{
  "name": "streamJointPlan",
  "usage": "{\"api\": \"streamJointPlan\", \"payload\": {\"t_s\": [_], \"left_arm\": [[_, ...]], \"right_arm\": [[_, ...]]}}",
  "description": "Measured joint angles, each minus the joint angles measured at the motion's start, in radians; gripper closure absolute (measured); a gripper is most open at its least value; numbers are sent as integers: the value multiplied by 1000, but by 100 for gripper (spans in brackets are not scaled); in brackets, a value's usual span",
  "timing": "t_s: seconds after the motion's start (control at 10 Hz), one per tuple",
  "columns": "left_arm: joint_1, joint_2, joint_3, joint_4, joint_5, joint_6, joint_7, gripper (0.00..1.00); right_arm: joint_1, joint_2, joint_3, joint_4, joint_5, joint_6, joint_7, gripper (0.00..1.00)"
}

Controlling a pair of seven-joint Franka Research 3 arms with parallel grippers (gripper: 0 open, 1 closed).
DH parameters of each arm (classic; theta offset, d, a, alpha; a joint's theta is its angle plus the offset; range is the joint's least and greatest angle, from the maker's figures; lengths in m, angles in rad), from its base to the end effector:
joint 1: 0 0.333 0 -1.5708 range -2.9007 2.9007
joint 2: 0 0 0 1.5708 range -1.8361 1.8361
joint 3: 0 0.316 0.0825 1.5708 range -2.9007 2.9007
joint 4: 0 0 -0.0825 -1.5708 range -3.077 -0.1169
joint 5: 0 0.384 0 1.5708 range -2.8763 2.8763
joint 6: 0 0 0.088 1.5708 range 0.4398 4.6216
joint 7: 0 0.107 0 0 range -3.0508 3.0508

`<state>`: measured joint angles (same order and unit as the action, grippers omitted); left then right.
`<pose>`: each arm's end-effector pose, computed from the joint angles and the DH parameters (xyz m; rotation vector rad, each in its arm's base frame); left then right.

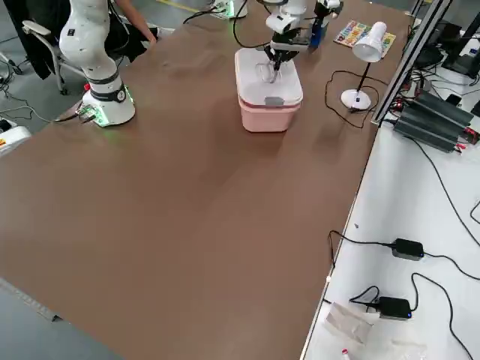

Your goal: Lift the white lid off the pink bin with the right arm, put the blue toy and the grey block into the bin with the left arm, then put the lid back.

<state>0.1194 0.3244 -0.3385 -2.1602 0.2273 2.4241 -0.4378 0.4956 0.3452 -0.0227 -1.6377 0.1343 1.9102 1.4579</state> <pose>0.5487 -0.1208 0.2505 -3.0916 -0.0908 0.0300 0.5734 0.3058 0.4117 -2.7188 1.5446 0.2155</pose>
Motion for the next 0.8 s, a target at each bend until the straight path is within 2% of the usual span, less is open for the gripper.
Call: {"api": "streamJointPlan", "payload": {"t_s": [0.2,0.4,0.6,0.8], "left_arm": [[0,-27,-10,108,0,-161,-8,49],[-2,-36,-42,209,-23,-259,-51,49],[-5,-36,-86,296,-62,-321,-102,49],[-24,-31,-135,420,-99,-433,-160,49]], "right_arm": [[-27,-3,-1,77,7,-99,-60,93],[-59,-5,-2,139,8,-170,-128,93],[-90,-5,-2,168,8,-199,-192,93],[-129,-5,-4,184,8,-219,-257,93]]}}
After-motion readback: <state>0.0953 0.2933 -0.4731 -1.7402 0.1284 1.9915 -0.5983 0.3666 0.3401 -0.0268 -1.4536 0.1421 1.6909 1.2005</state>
